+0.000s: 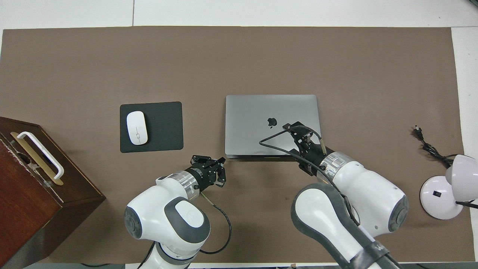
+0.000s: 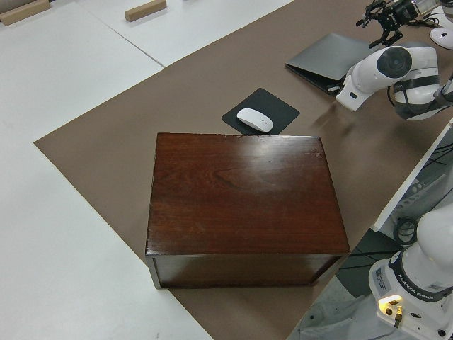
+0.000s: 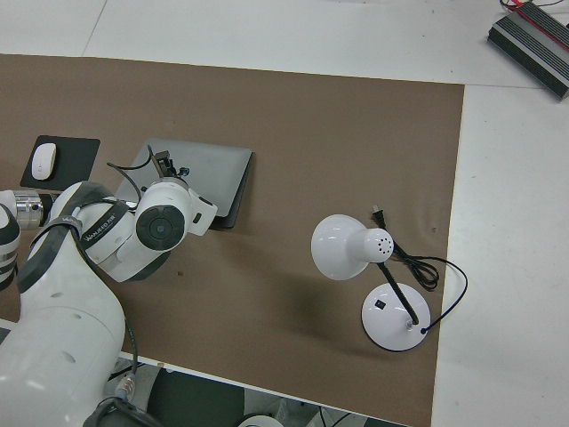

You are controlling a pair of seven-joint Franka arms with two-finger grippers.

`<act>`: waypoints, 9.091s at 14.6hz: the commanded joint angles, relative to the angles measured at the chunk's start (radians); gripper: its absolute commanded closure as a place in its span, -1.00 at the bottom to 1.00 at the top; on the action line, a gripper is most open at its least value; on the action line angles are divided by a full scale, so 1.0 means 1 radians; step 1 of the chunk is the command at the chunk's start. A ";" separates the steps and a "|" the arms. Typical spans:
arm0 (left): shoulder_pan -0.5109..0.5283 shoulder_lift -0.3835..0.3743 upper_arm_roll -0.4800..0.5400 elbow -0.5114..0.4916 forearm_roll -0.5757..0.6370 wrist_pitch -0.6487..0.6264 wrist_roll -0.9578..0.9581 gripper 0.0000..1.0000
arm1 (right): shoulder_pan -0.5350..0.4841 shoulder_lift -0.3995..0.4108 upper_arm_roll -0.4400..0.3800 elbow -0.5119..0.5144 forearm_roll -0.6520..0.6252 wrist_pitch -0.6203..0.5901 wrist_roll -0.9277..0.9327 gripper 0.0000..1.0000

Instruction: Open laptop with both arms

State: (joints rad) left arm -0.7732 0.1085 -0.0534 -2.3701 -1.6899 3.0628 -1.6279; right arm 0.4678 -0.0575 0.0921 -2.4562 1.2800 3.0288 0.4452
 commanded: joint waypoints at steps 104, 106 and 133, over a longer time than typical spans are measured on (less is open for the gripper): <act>-0.026 0.186 0.012 0.157 0.095 0.062 0.088 1.00 | 0.118 0.189 -0.216 0.367 0.101 -0.062 -0.148 -1.00; -0.021 0.192 0.012 0.157 0.095 0.062 0.088 1.00 | 0.120 0.188 -0.226 0.384 0.101 -0.064 -0.148 -1.00; -0.018 0.194 0.012 0.157 0.111 0.063 0.089 1.00 | 0.118 0.327 -0.337 0.608 0.105 -0.146 -0.175 -1.00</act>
State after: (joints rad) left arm -0.8031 0.2522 -0.0442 -2.2364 -1.5921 3.1180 -1.5480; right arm 0.5857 0.2420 -0.2233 -1.9043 1.3423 2.9231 0.3083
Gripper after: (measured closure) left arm 0.991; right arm 0.000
